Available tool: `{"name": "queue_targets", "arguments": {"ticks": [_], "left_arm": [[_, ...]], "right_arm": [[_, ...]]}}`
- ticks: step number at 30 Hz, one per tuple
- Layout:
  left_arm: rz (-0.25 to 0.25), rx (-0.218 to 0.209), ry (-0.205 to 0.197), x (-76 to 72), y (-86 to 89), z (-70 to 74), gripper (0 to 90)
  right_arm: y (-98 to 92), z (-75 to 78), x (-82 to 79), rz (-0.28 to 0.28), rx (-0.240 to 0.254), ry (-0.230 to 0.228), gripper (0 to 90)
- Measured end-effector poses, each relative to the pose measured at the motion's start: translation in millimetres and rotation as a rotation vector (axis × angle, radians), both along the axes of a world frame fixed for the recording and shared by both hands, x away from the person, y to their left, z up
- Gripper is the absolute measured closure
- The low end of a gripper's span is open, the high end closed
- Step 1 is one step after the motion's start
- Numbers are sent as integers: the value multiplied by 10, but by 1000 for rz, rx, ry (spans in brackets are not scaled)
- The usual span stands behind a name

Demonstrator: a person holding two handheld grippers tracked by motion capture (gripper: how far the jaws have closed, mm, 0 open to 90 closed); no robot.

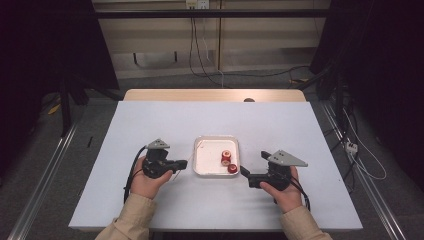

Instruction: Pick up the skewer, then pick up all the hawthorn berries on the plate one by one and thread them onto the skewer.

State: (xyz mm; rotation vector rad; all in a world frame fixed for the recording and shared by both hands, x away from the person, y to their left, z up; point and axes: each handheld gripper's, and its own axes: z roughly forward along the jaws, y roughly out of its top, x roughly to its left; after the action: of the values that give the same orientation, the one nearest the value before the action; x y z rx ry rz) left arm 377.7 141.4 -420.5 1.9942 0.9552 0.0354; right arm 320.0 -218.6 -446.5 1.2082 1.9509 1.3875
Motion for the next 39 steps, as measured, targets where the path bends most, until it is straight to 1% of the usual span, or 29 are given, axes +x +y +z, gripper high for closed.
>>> {"name": "queue_targets", "arguments": {"ticks": [2,5,7,9,10,12,15,17,19,21,24,25,26,29,30,31,32,33,34,35,36,37,38,39], "left_arm": [[-3,-13,-10,-19,17,3,894],[-7,-7,-17,-16,24,-7,894],[-3,3,-13,-15,29,-14,894],[-12,-7,-18,-13,40,-24,894],[-14,-7,-16,-14,45,-21,894],[-14,-8,-26,-22,47,-15,894],[-3,8,-28,-30,52,-11,894],[1,-3,-33,-38,61,-14,894],[0,1,-34,-45,79,-10,894],[-1,-1,-31,-58,90,-12,894],[-1,3,-39,-72,104,-8,894],[3,-6,-41,-74,116,1,894],[3,-6,-41,-74,116,1,894],[0,-9,-46,-80,133,3,894],[2,-9,-50,-81,138,-2,894],[7,-12,-41,-88,138,-7,894],[6,-6,-43,-90,144,-9,894],[7,-4,-44,-91,149,-10,894],[10,-13,-41,-90,152,-13,894],[13,-18,-42,-86,157,-12,894],[15,-28,-40,-82,163,-9,894],[15,-28,-40,-82,163,-9,894],[17,-29,-40,-82,163,-10,894],[15,-25,-38,-81,163,-15,894]], "right_arm": [[33,6,26,0,-5,-1,35],[51,15,38,2,-12,4,39],[69,26,56,-1,-12,7,39],[85,42,89,3,-20,8,41],[93,49,99,-1,-15,11,41],[96,55,110,1,-13,10,41],[113,70,142,5,-26,13,49],[148,80,169,12,-35,15,51],[167,86,191,20,-40,19,48],[185,97,216,21,-40,21,48],[203,111,255,19,-42,23,48],[211,114,264,16,-46,26,50],[211,114,264,16,-46,26,50],[240,114,300,21,-56,28,75],[248,116,309,26,-58,33,107],[265,122,333,36,-53,38,161],[265,122,333,36,-53,38,161],[276,126,346,41,-57,44,179],[289,128,361,44,-62,46,227],[303,130,376,49,-64,50,306],[333,128,404,67,-70,65,432],[333,128,404,67,-70,65,432],[369,120,422,88,-50,89,503],[390,115,424,99,-51,93,537]]}}
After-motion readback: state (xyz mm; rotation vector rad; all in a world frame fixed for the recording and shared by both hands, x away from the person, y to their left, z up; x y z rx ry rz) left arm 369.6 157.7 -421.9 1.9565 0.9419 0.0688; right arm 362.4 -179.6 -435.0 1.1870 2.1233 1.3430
